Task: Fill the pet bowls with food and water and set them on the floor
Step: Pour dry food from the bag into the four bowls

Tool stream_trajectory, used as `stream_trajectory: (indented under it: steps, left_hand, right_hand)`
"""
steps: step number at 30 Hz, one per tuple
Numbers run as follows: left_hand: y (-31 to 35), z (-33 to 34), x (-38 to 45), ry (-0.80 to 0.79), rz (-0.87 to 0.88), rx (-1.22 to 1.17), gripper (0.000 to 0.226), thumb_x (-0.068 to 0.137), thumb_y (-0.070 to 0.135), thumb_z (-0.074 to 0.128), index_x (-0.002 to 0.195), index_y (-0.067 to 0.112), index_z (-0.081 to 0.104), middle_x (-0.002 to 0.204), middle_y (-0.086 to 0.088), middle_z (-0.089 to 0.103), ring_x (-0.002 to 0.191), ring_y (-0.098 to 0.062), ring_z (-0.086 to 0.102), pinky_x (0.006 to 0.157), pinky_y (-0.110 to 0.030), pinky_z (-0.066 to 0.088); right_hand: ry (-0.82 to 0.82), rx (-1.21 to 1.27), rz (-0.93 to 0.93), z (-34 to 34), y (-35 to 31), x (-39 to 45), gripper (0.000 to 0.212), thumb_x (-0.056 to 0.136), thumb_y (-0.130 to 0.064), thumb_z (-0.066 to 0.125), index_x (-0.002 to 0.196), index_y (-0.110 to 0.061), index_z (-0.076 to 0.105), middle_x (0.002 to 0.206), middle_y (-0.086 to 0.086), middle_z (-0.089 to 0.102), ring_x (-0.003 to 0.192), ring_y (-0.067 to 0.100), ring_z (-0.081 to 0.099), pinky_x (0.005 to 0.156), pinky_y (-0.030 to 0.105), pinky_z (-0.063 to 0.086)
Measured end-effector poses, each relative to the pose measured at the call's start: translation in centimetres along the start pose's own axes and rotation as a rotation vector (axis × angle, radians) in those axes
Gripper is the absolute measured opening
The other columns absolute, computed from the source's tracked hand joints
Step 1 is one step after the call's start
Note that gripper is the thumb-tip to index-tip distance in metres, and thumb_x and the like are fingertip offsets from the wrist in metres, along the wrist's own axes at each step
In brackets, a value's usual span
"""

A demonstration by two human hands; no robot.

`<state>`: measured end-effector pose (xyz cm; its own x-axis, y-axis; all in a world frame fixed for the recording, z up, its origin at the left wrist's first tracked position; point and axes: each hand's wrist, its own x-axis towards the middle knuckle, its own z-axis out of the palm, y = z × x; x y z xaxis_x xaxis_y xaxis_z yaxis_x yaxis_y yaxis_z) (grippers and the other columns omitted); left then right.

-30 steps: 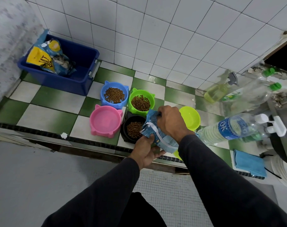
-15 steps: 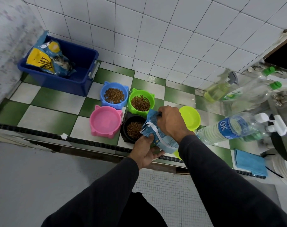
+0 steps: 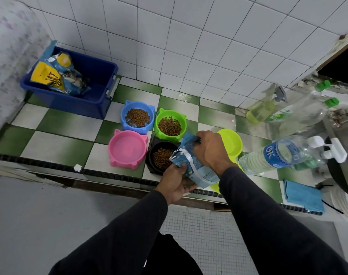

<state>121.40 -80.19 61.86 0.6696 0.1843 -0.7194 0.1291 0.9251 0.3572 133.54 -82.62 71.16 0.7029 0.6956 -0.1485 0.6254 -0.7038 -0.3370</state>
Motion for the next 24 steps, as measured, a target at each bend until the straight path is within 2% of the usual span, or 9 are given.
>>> stream_trajectory:
  steps: [3, 6, 8, 9, 13, 16, 19, 24]
  left_hand:
    - [0.0, 0.0, 0.1, 0.009, 0.013, 0.034, 0.018, 0.110, 0.023, 0.048, 0.122, 0.027, 0.061, 0.127, -0.009, 0.070, 0.108, -0.035, 0.071, 0.082, -0.054, 0.059]
    - [0.1, 0.1, 0.1, 0.021, 0.039, 0.058, 0.021, 0.109, 0.020, 0.050, 0.125, 0.029, 0.060, 0.127, -0.007, 0.070, 0.113, -0.035, 0.069, 0.093, -0.060, 0.055]
    - [0.1, 0.1, 0.1, 0.026, 0.061, 0.088, 0.023, 0.109, 0.018, 0.051, 0.126, 0.031, 0.059, 0.124, -0.005, 0.072, 0.113, -0.033, 0.069, 0.099, -0.064, 0.052]
    - [0.1, 0.1, 0.1, 0.028, 0.073, 0.106, 0.024, 0.108, 0.018, 0.052, 0.127, 0.031, 0.059, 0.123, -0.005, 0.072, 0.113, -0.033, 0.069, 0.100, -0.064, 0.051]
    - [0.2, 0.2, -0.3, 0.037, 0.122, 0.152, 0.029, 0.107, 0.014, 0.054, 0.132, 0.029, 0.055, 0.128, -0.005, 0.070, 0.114, -0.032, 0.069, 0.098, -0.062, 0.053]
    - [0.3, 0.3, -0.6, 0.037, 0.161, 0.174, 0.030, 0.106, 0.013, 0.055, 0.129, 0.033, 0.055, 0.128, -0.003, 0.071, 0.114, -0.029, 0.069, 0.091, -0.055, 0.057]
    - [0.4, 0.3, -0.9, 0.042, 0.191, 0.202, 0.028, 0.106, 0.015, 0.057, 0.123, 0.037, 0.056, 0.128, -0.001, 0.070, 0.115, -0.029, 0.069, 0.093, -0.056, 0.056]
    - [1.0, 0.4, -1.5, 0.042, 0.264, 0.220, 0.030, 0.105, 0.016, 0.059, 0.125, 0.038, 0.055, 0.129, 0.004, 0.069, 0.115, -0.026, 0.069, 0.080, -0.045, 0.059]
  right_hand:
    - [0.028, 0.062, 0.051, 0.0, 0.6, -0.4, 0.015, 0.081, -0.010, 0.056, 0.070, -0.019, 0.056, 0.076, 0.018, 0.068, 0.055, 0.026, 0.044, 0.058, 0.026, 0.034]
    - [0.053, 0.158, 0.103, -0.1, 1.2, -0.8, 0.010, 0.081, -0.010, 0.060, 0.076, -0.016, 0.067, 0.071, 0.008, 0.064, 0.062, 0.025, 0.054, 0.060, 0.022, 0.037]
    - [0.080, 0.218, 0.141, -0.1, 1.6, -0.9, 0.011, 0.082, -0.009, 0.062, 0.082, -0.012, 0.072, 0.069, 0.004, 0.063, 0.065, 0.023, 0.057, 0.056, 0.019, 0.035]
    - [0.096, 0.242, 0.157, -0.1, 1.9, -1.1, 0.011, 0.083, -0.009, 0.063, 0.083, -0.012, 0.073, 0.069, 0.003, 0.063, 0.065, 0.021, 0.056, 0.051, 0.015, 0.034]
    - [0.120, 0.340, 0.214, -0.1, 2.6, -1.5, 0.019, 0.083, -0.004, 0.062, 0.087, -0.018, 0.075, 0.074, -0.003, 0.067, 0.067, 0.013, 0.059, 0.051, 0.001, 0.036]
    - [0.142, 0.408, 0.247, -0.1, 2.8, -1.8, 0.023, 0.083, -0.004, 0.063, 0.090, -0.022, 0.074, 0.076, -0.006, 0.068, 0.065, 0.003, 0.059, 0.052, 0.002, 0.037]
    - [0.178, 0.458, 0.262, 0.0, 2.9, -2.0, 0.017, 0.084, -0.006, 0.065, 0.089, -0.020, 0.074, 0.076, -0.005, 0.069, 0.067, 0.009, 0.062, 0.058, 0.015, 0.044]
    - [0.228, 0.490, 0.246, -0.3, 2.6, -1.9, 0.019, 0.084, -0.008, 0.068, 0.088, -0.026, 0.073, 0.072, -0.015, 0.066, 0.067, 0.003, 0.061, 0.059, 0.012, 0.043]
